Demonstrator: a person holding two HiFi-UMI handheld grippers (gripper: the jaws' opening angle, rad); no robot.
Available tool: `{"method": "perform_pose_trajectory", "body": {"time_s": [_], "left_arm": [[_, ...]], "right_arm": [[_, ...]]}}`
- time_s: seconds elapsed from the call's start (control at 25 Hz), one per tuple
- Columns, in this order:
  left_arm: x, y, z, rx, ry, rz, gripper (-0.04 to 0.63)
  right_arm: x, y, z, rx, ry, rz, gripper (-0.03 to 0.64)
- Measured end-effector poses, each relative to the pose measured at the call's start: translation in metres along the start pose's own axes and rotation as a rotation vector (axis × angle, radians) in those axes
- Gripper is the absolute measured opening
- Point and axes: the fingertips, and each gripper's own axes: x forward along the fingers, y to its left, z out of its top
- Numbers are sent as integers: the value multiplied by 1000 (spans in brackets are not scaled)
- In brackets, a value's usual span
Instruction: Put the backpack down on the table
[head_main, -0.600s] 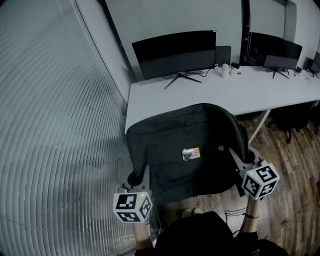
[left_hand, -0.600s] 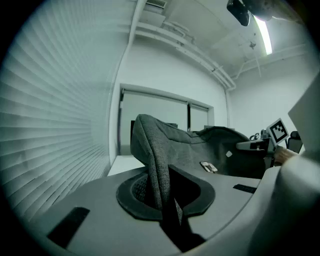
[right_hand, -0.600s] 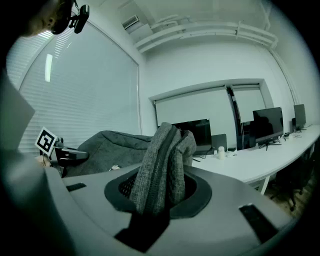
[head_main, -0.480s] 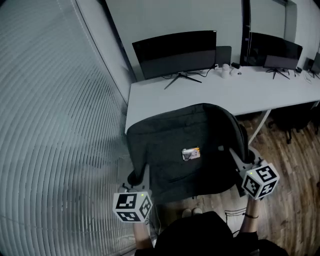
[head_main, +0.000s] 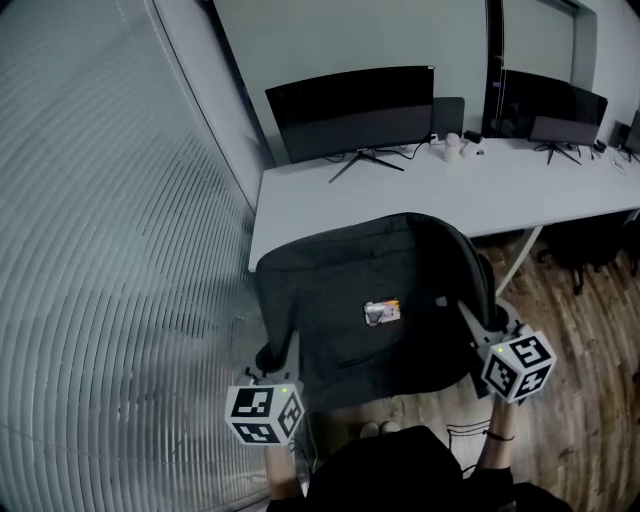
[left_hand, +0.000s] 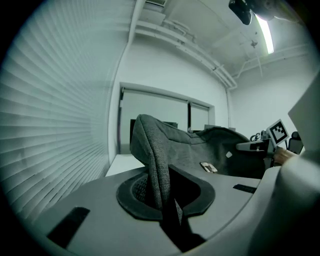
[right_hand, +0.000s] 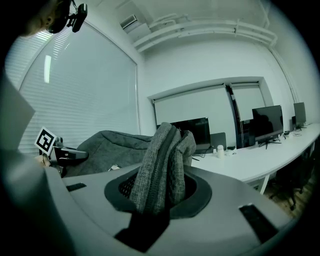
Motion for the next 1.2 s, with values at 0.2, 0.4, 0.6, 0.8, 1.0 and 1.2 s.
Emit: {"method": "perform_pose_trajectory", "body": {"time_s": [0.2,0.4,0.6,0.8,1.0,1.2], "left_arm": [[3,-16,1,-2,5,10,55],[9,-26,0,-10,15,18,55],[15,-32,1,-14,26,28,56],[21,-29,-1,-21,27,42,55],[29,-15,-5,-36,37,58,55],[57,8,-10,-59,38,48,54]], "right_arm": [[-7,-15,-2,6,3,6,112],[-7,-28,-3,14,12,12,114],[-3,-38,-3,27,22,24,114],[8,-42,-5,24,24,36,114],[28,-40,-6,24,40,49,114],[63,-43,-8,14,57,51,114]]}}
